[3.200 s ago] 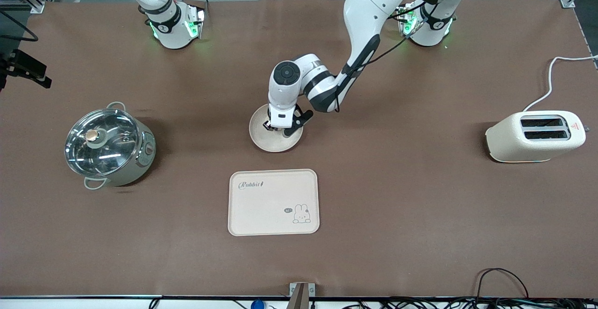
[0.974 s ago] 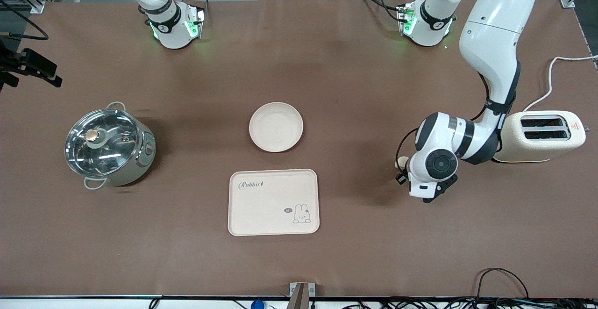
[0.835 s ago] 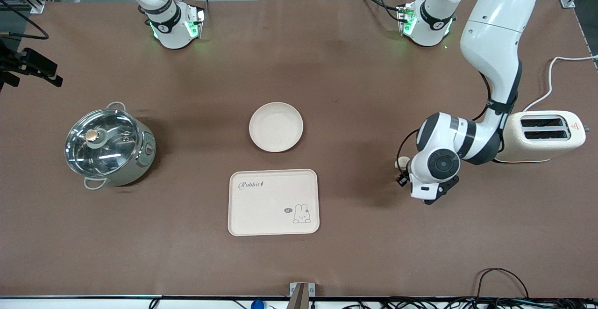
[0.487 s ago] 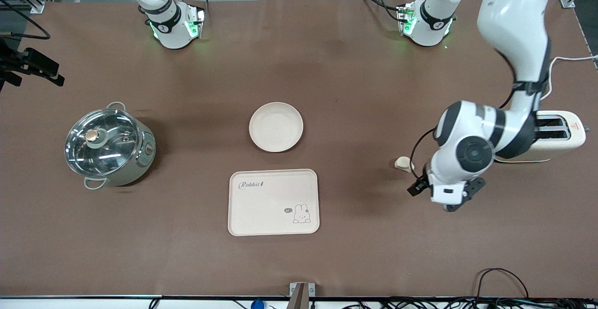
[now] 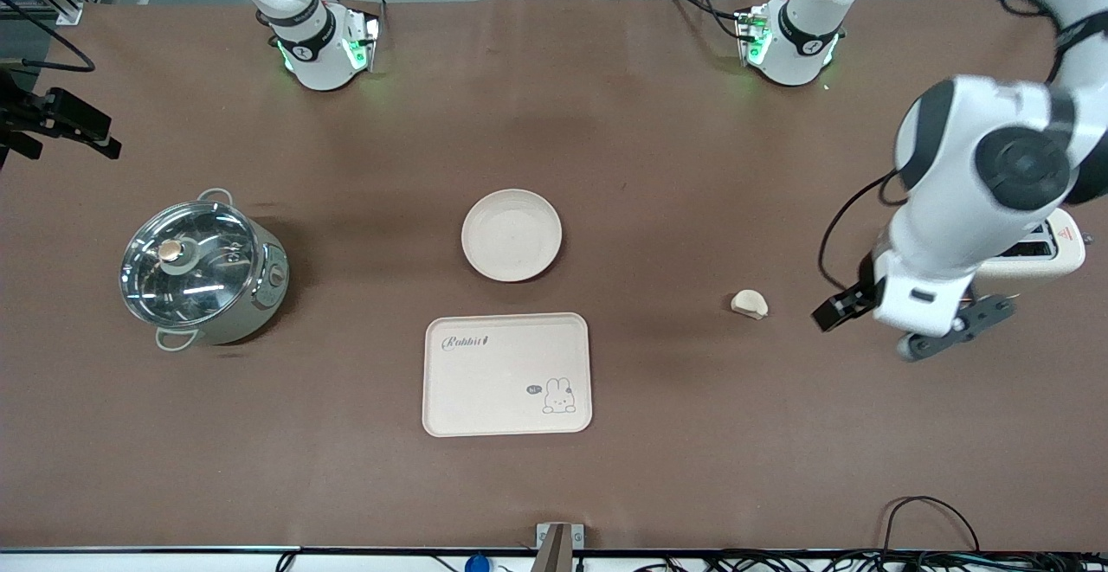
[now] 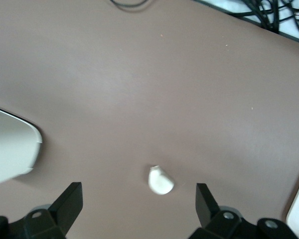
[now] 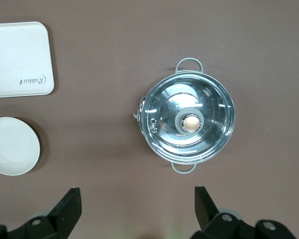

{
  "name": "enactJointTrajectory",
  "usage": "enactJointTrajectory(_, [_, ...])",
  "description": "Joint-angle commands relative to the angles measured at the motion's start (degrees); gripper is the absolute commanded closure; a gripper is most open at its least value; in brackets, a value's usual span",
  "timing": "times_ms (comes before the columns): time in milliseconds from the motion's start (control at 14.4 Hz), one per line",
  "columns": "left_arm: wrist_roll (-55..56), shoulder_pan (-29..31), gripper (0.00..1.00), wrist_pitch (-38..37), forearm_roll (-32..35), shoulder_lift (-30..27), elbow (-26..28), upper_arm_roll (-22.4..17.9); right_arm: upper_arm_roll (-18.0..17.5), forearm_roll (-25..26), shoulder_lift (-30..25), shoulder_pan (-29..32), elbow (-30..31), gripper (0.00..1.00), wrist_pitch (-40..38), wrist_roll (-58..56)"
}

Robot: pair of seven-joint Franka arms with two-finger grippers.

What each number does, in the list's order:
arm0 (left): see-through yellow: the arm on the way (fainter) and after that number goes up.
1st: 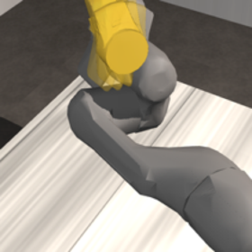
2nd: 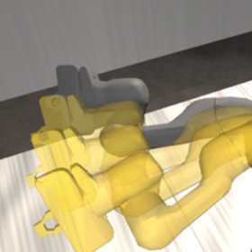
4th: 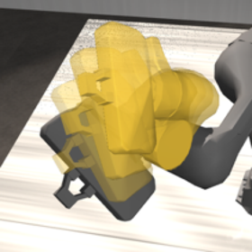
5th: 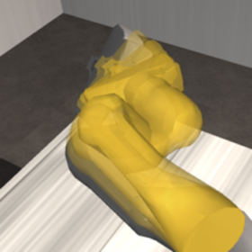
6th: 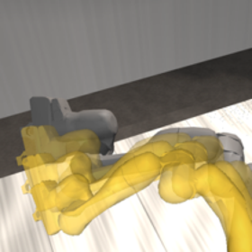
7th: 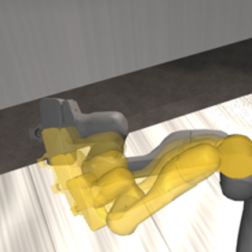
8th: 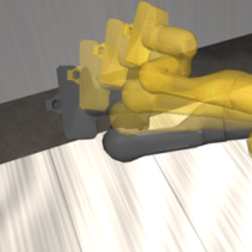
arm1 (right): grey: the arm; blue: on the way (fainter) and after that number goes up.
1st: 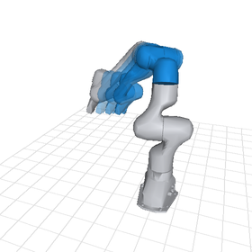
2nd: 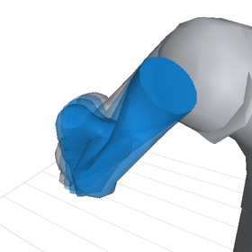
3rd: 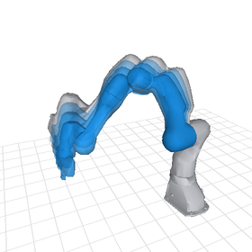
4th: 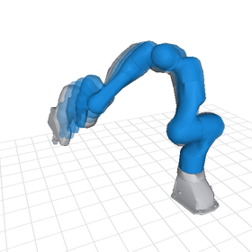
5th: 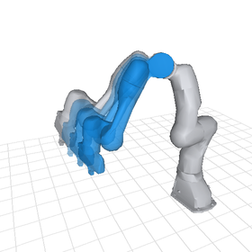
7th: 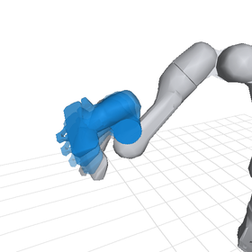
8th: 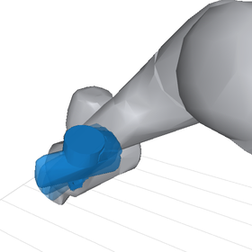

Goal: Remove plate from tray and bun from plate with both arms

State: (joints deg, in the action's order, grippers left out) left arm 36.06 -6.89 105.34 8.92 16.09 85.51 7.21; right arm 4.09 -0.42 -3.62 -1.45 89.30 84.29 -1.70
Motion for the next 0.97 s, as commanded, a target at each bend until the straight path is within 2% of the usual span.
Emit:
enactJointTrajectory(0, [-7.1,0.8,0.0,-5.7,0.2,-7.3,1.3,0.4,-0.1,-0.6,-1.8,-0.1,2.0,0.0,0.4,0.9])
enactJointTrajectory(209, [-17.7,3.9,0.0,-8.6,-0.5,-11.9,1.0,0.3,-0.1,-0.6,-1.8,-0.1,1.9,0.0,0.4,0.9])
enactJointTrajectory(348, [-24.2,5.0,0.0,-9.2,-3.9,-14.5,1.3,-1.0,-0.1,-0.5,-1.7,0.0,1.7,0.0,0.4,0.7])
enactJointTrajectory(487, [-27.5,5.0,0.0,-13.1,-4.7,-15.9,1.2,-2.3,-0.1,-0.5,-1.7,-0.2,1.5,0.0,0.4,0.8])
enactJointTrajectory(626, [-31.8,5.0,0.0,-13.8,-4.8,-17.3,1.8,-3.4,-0.2,0.1,-1.6,-0.3,1.1,0.0,0.9,0.7])
enactJointTrajectory(904, [-34.5,6.2,0.0,-16.6,-5.8,-18.4,1.9,-3.2,-0.1,0.2,-1.5,-0.3,-0.5,0.0,0.5,0.4])
